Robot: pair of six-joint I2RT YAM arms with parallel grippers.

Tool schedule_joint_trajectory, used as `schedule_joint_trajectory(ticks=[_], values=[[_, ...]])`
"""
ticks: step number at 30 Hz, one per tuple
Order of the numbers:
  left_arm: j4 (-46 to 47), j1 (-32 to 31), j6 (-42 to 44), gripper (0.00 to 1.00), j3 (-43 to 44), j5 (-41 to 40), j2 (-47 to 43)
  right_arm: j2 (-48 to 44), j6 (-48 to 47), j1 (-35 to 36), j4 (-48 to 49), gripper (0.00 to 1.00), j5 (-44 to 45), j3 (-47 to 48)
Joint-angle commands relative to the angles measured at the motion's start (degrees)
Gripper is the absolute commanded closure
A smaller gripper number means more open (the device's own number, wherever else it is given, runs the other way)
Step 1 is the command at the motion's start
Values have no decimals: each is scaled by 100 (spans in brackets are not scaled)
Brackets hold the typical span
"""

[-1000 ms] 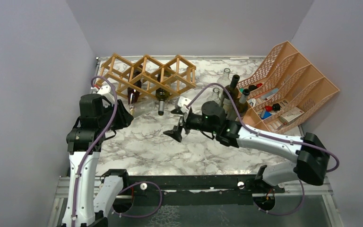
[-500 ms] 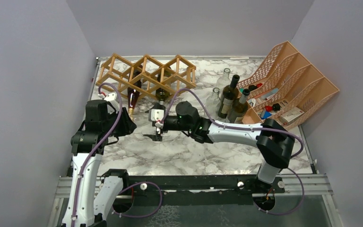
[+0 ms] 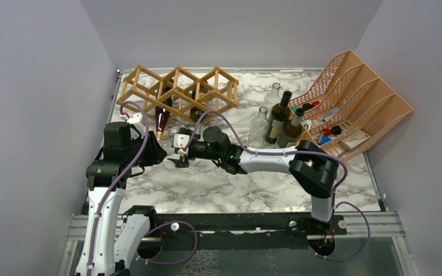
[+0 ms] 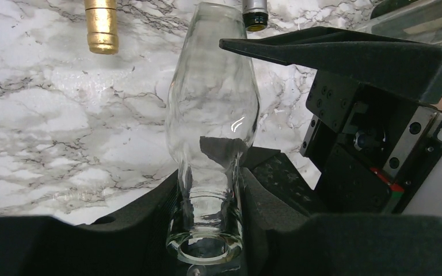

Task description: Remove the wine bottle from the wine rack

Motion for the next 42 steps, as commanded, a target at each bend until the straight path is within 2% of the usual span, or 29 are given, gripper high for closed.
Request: schedule_joint_trajectory(ticks=[1,3,7,11,13,16,17,19,24,30,42], values=[[346,-68,46,100,105,557,-25,93,-19,65,460,20,234,130],[346,-64,55,100,130,590,6,130,-13,81,489,21,265,158],[338,-64,88,100,217,663,76,186,132,112,521,31,357,211],[346,-65,146,96,271,790,90,95,363,123,551,50,220,113],[351,-64,194,80,311,837,89,17,553,124,547,59,108,40],[345,-64,222,48,388,728,87,-161,913,120,534,60,-28,-109],[346,-66,227,34,424,690,86,-234,1067,126,520,60,-34,-168],[353,-66,254,23,509,661,114,-421,1340,120,436,60,-70,-322],[456,-65,224,17,913,572,288,-1037,1977,127,303,63,-16,-959],[740,-68,150,14,1117,245,355,-2116,2586,125,-254,64,773,-1763],[1961,-64,-601,14,-523,2,55,-4445,3365,58,-2241,65,2883,-3066]])
